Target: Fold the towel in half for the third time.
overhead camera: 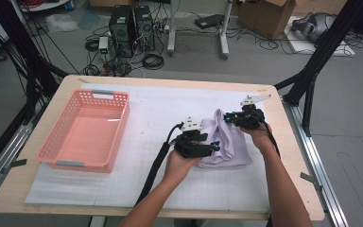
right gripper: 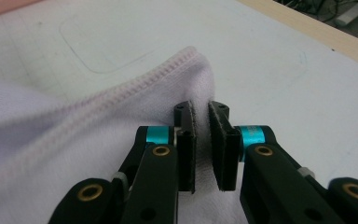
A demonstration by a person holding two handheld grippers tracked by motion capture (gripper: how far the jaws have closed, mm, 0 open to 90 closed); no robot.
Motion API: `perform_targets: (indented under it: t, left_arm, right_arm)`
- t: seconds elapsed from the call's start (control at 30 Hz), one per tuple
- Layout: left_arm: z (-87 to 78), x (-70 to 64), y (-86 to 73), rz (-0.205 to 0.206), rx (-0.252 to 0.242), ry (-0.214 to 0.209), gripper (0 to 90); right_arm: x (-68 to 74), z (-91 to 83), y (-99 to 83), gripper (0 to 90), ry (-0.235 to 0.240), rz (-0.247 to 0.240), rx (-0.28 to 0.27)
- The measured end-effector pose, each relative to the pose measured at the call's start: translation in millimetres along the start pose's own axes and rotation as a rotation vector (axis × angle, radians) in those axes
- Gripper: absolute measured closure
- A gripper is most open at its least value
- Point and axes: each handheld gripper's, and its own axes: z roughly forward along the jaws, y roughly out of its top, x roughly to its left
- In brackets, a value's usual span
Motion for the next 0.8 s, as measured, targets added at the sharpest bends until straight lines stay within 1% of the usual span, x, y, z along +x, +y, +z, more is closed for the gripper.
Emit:
perform_targets:
  t: [0.07, 0.13, 0.17, 0.23, 0.3, 0.33, 0.37, 0.4, 0.43, 0.5, 0.53, 0.6, 0.67, 0.7, 0.73, 0.77, 0.8]
  left_arm:
    - [-9.8, 6.4, -1.6, 0.012, -0.014, 0.023, 40.7]
    - [-18.9, 14.6, -4.4, 0.013, -0.02, 0.044, 40.3]
    - [-23.2, 18.6, -6.4, 0.006, -0.022, 0.059, 40.2]
    - [-32.1, 27.6, -11.3, -0.006, -0.027, 0.076, 40.0]
    - [-40.8, 35.9, -18.2, -0.016, -0.036, 0.095, 39.5]
    - [-45.1, 40.0, -22.2, -0.023, -0.035, 0.101, 39.4]
    - [-48.9, 43.8, -26.4, -0.029, -0.034, 0.109, 39.3]
    - [-52.6, 47.4, -30.6, -0.032, -0.024, 0.118, 38.9]
    - [-55.9, 50.5, -34.8, -0.033, -0.021, 0.125, 38.2]
    - [-62.8, 56.0, -42.5, -0.04, -0.023, 0.133, 38.1]
    - [-65.6, 57.9, -45.9, -0.04, -0.024, 0.136, 37.8]
    - [-70.9, 61.5, -52.1, -0.039, -0.03, 0.142, 37.2]
    - [-74.9, 64.4, -57.6, -0.04, -0.034, 0.137, 36.7]
    - [-76.9, 65.6, -60.0, -0.032, -0.036, 0.138, 35.8]
    - [-78.9, 66.5, -62.1, -0.026, -0.039, 0.142, 34.9]
    - [-81.6, 67.7, -64.6, -0.028, -0.043, 0.138, 34.5]
    - [-83.1, 68.5, -66.0, -0.025, -0.045, 0.14, 33.5]
  right_arm:
    - [-1.5, -1.4, -2.6, 81.7, -0.004, 0.004, 0.004]
    - [-2.7, -3.8, -4.7, 81.3, -0.006, 0.01, 0.003]
    - [-3.1, -4.6, -5.8, 80.9, -0.01, 0.01, 0.005]
    - [-3.5, -7.1, -7.6, 80.2, -0.016, 0.015, 0.008]
    - [-3.8, -10.2, -9.6, 79.3, -0.033, 0.016, 0.015]
    - [-3.9, -11.9, -11.1, 78.1, -0.05, 0.019, 0.021]
    - [-3.8, -13.7, -12.6, 76.2, -0.064, 0.03, 0.032]
    - [-3.9, -15.6, -14.6, 74.2, -0.079, 0.031, 0.036]
    - [-3.8, -18.4, -16.8, 70.3, -0.104, 0.038, 0.039]
    - [-5.5, -26.9, -22.1, 62.5, -0.138, 0.089, 0.031]
    - [-6.4, -32.1, -25.5, 61.7, -0.162, 0.12, 0.024]
    - [-7.1, -43.5, -33.1, 61.0, -0.196, 0.16, 0.024]
    - [-6.5, -54.8, -41.4, 61.0, -0.215, 0.178, 0.013]
    - [-4.9, -60.2, -45.1, 60.7, -0.225, 0.188, 0.013]
    - [-4.0, -64.9, -47.7, 58.7, -0.227, 0.206, 0.026]
    - [-2.1, -69.7, -50.2, 58.5, -0.23, 0.214, 0.018]
    - [2.6, -76.0, -53.1, 58.6, -0.234, 0.211, -0.005]
